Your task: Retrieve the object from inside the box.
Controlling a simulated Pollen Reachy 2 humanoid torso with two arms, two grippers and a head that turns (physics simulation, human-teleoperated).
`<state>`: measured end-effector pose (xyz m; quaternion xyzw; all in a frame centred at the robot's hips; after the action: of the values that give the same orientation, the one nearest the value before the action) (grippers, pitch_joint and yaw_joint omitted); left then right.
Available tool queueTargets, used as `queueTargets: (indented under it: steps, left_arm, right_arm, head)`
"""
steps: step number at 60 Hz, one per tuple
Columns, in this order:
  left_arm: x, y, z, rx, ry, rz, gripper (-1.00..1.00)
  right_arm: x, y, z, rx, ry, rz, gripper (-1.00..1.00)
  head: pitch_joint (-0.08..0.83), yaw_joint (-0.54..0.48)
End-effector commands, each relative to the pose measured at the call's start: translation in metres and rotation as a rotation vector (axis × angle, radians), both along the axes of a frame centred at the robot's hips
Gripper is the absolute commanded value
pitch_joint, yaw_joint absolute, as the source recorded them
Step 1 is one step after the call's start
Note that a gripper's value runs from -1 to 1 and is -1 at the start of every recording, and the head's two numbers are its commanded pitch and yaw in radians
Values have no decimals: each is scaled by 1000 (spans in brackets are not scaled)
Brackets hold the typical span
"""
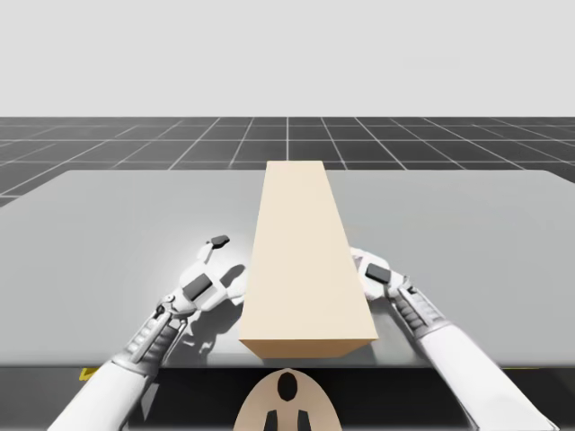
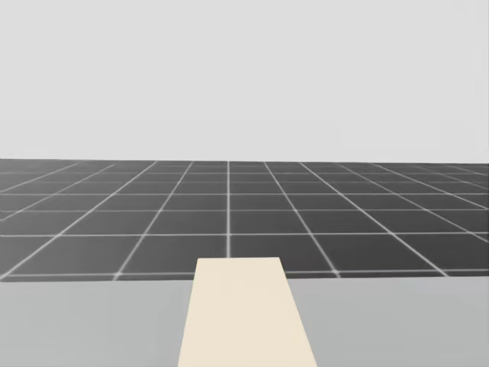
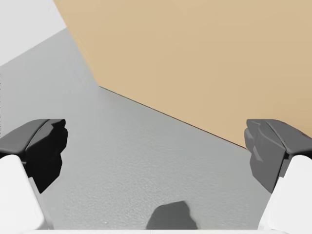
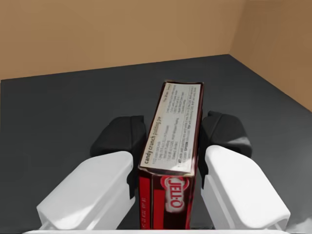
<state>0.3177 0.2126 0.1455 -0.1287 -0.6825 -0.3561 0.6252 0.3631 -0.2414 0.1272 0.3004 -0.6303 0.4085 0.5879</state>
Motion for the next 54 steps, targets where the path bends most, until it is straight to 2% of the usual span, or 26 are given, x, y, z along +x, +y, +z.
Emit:
queueTargets:
  steps: [1,17,30,38,44,47,49,54]
  left_arm:
    - [1,2,1,-4,-1,6,-1000]
    - [3,4,2,-12,-3,19,-1000]
    - [4,7,3,-20,-5,29,-1000]
    - [4,10,4,-26,-8,37,-1000]
    - [5,11,5,-28,-10,40,-1000]
    - [5,11,5,-28,-11,42,-1000]
    - [5,12,5,-29,-11,44,-1000]
    - [6,13,5,-31,-12,50,-1000]
  right_arm:
    - [-12,-41,6,-5,-31,-66,1000]
    - [-32,-82,9,5,-60,-160,1000]
    - [-35,-96,16,19,-89,-202,1000]
    - [-37,-115,36,31,-133,-250,1000]
    - [-35,-128,49,24,-158,-289,1000]
    - [-33,-137,61,27,-176,-321,1000]
    - [-31,-143,71,44,-188,-335,1000]
    - [-26,-154,91,43,-213,-384,1000]
  head:
    - [37,-46]
    - [34,-49]
    - [31,-48]
    - [32,-48]
    - [29,-47]
    - [27,-48]
    - [26,-48]
    - [26,-50]
